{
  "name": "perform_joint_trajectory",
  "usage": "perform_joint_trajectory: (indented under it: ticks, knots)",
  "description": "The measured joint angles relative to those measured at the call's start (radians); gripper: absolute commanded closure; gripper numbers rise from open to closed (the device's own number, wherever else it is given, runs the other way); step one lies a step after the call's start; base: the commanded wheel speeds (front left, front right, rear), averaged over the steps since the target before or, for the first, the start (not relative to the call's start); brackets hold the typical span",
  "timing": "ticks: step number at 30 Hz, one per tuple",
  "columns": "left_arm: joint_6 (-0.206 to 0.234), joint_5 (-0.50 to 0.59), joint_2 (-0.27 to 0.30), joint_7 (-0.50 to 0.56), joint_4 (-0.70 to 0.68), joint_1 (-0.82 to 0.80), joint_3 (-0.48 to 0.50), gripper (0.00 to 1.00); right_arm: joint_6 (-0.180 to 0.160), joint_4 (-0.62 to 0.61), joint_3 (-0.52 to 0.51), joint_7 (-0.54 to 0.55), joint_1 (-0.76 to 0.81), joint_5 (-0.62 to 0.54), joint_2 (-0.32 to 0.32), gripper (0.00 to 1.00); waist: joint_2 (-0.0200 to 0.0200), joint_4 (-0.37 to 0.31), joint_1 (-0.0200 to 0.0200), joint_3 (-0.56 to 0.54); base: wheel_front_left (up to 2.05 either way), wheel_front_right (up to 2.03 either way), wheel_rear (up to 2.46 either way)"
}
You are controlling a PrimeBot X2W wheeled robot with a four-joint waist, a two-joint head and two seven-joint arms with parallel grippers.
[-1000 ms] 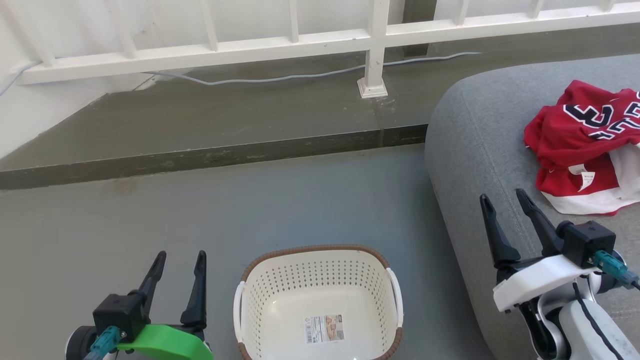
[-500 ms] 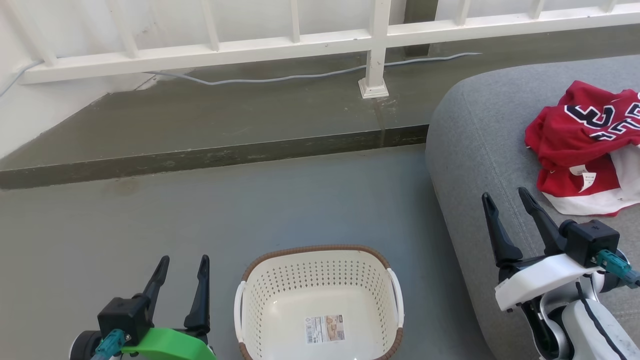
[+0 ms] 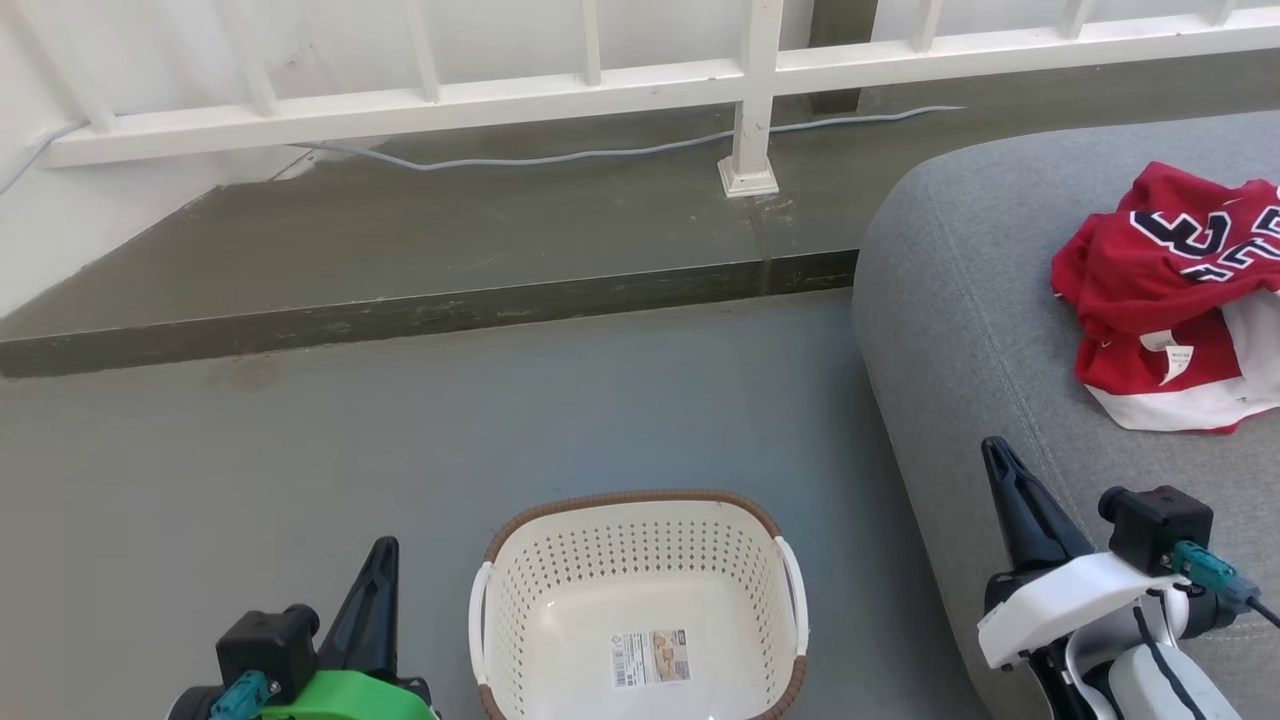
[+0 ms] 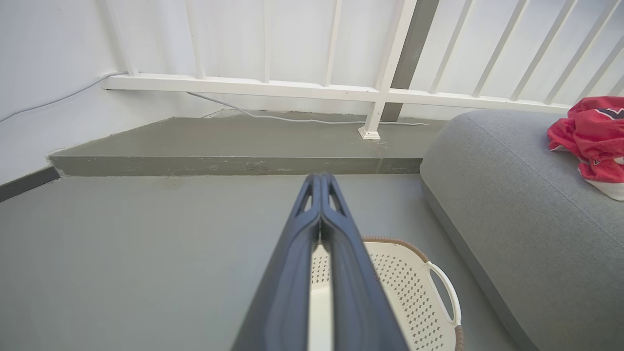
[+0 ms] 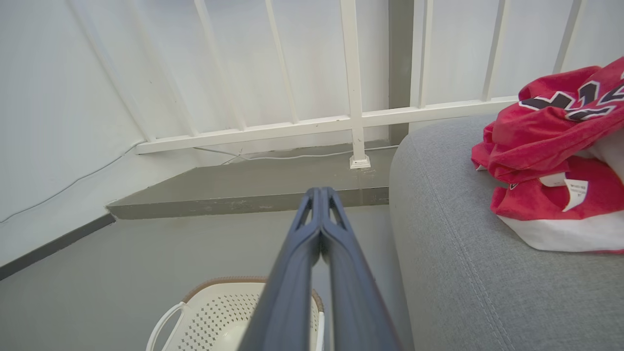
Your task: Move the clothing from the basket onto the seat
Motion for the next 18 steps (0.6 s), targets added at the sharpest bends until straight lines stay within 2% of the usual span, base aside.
perform_joint_trajectory:
  ticks: [5, 18]
  knots:
    - [-0.009, -0.037, -0.008, 0.0, -0.003, 0.011, 0.003, 1.0, 0.002, 0.0, -0.011, 0.0, 0.0, 0.054, 0.008, 1.0, 0.0, 0.002, 0.0, 0.001, 0.0, 0.0, 0.0]
    - [-0.028, -0.213, -0.02, 0.027, 0.001, 0.011, 0.054, 1.0, 0.016, 0.004, -0.052, 0.038, -0.002, 0.249, 0.021, 1.0, 0.0, 0.006, 0.0, 0.004, 0.0, 0.0, 0.0]
